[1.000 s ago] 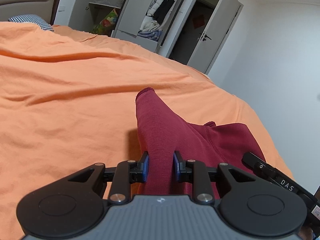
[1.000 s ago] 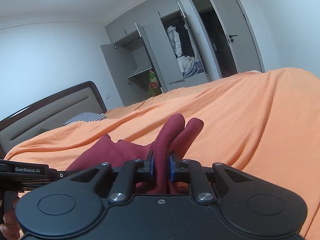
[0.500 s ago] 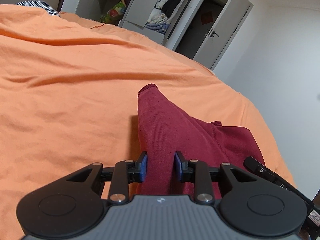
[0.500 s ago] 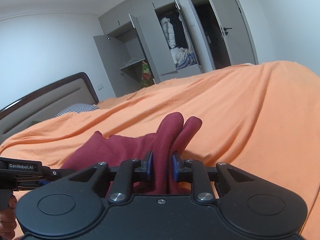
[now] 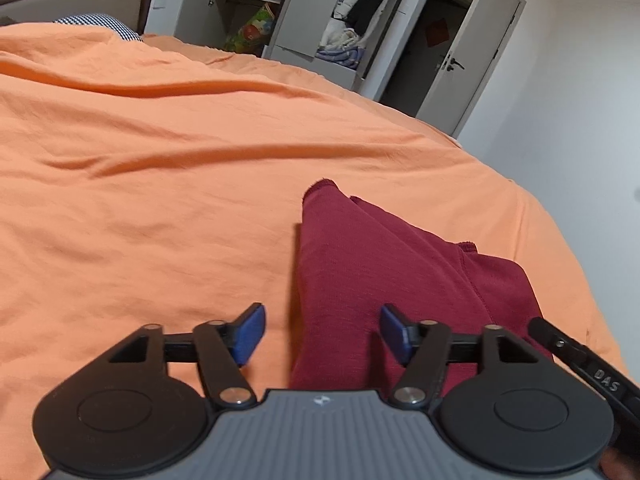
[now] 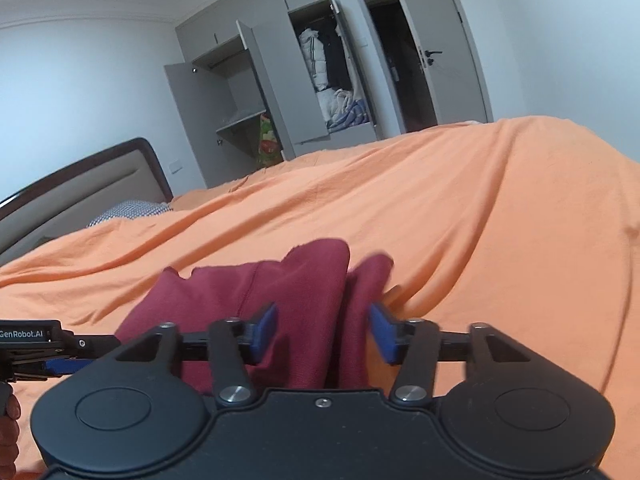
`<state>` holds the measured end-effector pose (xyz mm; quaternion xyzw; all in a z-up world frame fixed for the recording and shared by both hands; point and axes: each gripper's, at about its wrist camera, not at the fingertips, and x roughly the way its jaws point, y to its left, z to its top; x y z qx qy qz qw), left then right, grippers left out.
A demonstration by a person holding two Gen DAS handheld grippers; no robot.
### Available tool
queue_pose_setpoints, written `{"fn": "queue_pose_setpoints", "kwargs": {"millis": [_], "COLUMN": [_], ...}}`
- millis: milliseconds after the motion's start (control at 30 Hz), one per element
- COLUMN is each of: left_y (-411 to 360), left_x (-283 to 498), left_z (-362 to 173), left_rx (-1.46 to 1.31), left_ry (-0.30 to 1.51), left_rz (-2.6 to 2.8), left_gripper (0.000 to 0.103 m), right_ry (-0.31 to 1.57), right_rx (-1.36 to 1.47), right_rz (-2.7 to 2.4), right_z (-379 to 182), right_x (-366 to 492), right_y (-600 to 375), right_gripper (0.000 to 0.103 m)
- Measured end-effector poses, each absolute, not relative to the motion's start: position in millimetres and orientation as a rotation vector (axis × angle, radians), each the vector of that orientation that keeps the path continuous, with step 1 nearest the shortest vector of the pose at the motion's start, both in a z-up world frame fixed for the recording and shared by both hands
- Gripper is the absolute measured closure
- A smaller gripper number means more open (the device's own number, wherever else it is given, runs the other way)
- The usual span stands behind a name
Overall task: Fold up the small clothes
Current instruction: 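Open both grippers and lift them away from the folded shirt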
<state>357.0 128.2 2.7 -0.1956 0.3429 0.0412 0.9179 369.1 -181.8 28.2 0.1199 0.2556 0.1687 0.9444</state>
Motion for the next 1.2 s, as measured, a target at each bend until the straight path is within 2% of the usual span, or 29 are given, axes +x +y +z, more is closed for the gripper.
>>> {"fn": "queue_pose_setpoints", "kwargs": {"millis": [267, 333, 433, 800, 1200], "left_y": [123.6, 120.1, 114.1, 87.8, 70.2], "left_x": [332.0, 322.9, 308.2, 242.9, 153.5], "left_z": [27.5, 35.3, 46.3, 63.6, 46.7], "left_rx": [-0.348, -0.329, -0.298, -0.216, -0.142], "left_ry": [0.634, 0.606, 0.558, 0.46, 0.405], "left_rz": [0.105, 0.107, 0.104, 0.085, 0.041], "left_gripper": [0.008, 0.003, 0.001, 0.001, 0.0], "right_ry": [0.442, 0.413, 0.369, 0.259, 0.196], "right_rx": [0.235, 0.23, 0.224, 0.217, 0.155], "right_rz": [0.34, 0.342, 0.347, 0.348, 0.341], "right_z": [50.3, 57.9, 68.2, 88.4, 71.4], "right_x": [344.5, 335.2, 317.9, 241.7, 142.1], "right_y": [-188.0, -188.8, -194.5, -216.3, -230.9], "right_gripper": [0.016, 0.008, 0.001, 0.001, 0.001]}}
